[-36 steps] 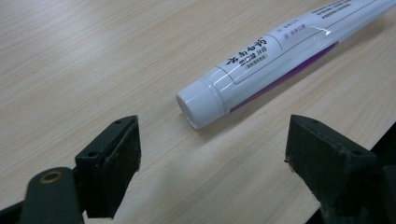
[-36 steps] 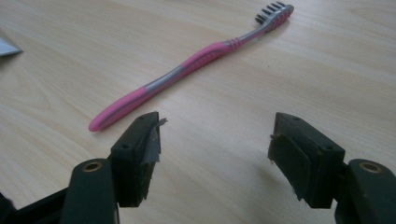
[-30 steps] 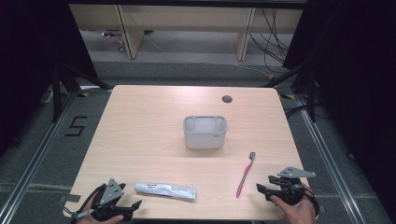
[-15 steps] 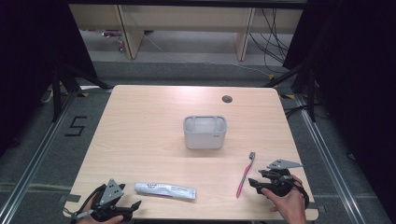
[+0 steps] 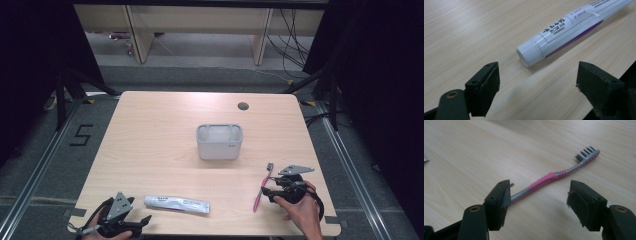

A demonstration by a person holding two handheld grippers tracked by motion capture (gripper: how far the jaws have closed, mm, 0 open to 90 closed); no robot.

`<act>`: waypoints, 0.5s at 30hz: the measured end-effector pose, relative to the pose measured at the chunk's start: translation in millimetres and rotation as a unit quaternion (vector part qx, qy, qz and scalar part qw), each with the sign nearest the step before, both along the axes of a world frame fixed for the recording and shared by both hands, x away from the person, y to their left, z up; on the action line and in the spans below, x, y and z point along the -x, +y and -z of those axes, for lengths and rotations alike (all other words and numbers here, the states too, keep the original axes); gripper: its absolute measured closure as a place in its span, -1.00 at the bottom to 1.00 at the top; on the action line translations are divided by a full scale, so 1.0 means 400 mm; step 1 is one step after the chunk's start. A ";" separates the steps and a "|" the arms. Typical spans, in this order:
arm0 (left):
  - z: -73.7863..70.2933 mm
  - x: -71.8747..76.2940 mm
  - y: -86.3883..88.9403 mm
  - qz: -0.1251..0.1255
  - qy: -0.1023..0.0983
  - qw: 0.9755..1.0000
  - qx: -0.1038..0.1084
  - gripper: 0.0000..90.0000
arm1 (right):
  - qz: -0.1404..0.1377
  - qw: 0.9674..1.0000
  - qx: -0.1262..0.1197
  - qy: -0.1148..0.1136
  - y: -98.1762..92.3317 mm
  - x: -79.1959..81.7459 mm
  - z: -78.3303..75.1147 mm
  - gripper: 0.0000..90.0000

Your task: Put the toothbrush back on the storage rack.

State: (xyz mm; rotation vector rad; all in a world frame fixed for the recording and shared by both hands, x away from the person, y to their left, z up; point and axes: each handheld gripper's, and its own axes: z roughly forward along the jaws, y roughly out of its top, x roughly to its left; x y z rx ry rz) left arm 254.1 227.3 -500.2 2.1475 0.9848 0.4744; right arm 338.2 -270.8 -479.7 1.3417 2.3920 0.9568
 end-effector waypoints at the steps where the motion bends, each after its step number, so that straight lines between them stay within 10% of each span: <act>1: 0.000 0.001 -0.001 -0.001 0.000 1.000 0.002 -0.59 | -0.014 1.000 0.015 -0.004 -0.004 -0.005 -0.003 -0.23; 15: -0.002 -0.002 0.003 0.001 -0.004 1.000 -0.005 -0.58 | 0.021 0.999 0.023 0.024 0.029 -0.023 0.000 -0.25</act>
